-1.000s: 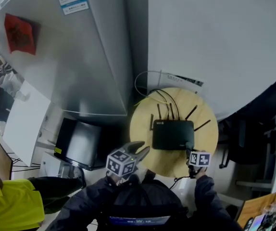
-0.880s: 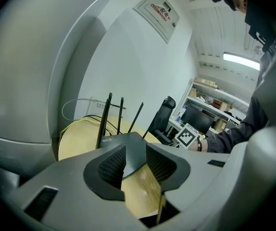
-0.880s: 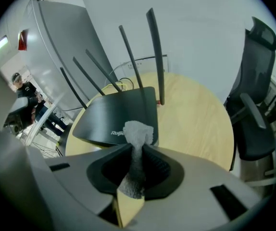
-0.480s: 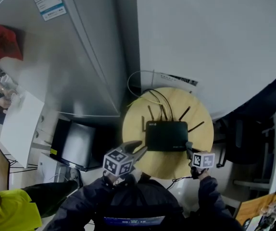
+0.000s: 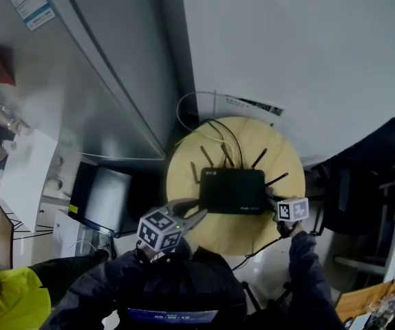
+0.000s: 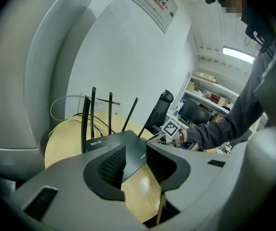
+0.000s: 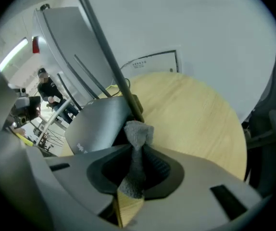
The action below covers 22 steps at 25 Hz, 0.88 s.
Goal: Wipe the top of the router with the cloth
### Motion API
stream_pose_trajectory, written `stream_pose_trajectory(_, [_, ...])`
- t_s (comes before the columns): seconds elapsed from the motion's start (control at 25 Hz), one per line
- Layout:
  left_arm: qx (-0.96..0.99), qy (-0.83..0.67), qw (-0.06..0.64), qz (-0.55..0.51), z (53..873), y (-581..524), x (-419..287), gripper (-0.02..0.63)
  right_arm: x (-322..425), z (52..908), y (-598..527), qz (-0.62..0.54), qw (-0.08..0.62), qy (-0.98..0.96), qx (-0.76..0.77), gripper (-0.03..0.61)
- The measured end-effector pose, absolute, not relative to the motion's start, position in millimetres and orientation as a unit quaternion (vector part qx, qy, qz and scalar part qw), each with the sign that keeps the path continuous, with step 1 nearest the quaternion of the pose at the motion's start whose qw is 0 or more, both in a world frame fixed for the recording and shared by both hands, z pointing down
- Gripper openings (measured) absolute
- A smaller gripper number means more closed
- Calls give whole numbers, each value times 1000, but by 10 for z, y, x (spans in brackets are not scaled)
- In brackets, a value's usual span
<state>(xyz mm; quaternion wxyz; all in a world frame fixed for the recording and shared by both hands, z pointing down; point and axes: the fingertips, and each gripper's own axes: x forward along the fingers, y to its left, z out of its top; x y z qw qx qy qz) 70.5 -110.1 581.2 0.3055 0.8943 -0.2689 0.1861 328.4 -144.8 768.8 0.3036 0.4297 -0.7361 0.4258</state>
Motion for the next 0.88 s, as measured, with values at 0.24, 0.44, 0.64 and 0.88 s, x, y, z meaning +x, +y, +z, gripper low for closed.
stream_pose_trajectory(0.24, [894,-266,304,195,5791,-1142,783,129,3276,7803,-1519,519,195,-725,409,86])
stream_pose_trajectory(0.44, [893,-268,303,196,5786,-1134,768,129,3237,7798,-1505,559,141,-721,384,82])
stream_pose_trajectory(0.64, [894,-266,302,198,5781,-1097,743,129,3233,7796,-1493,583,121,-713,370,80])
stream_pose_trajectory(0.88, [894,-267,301,197,5771,-1061,696,129,3239,7837,-1387,596,139,-706,358,78])
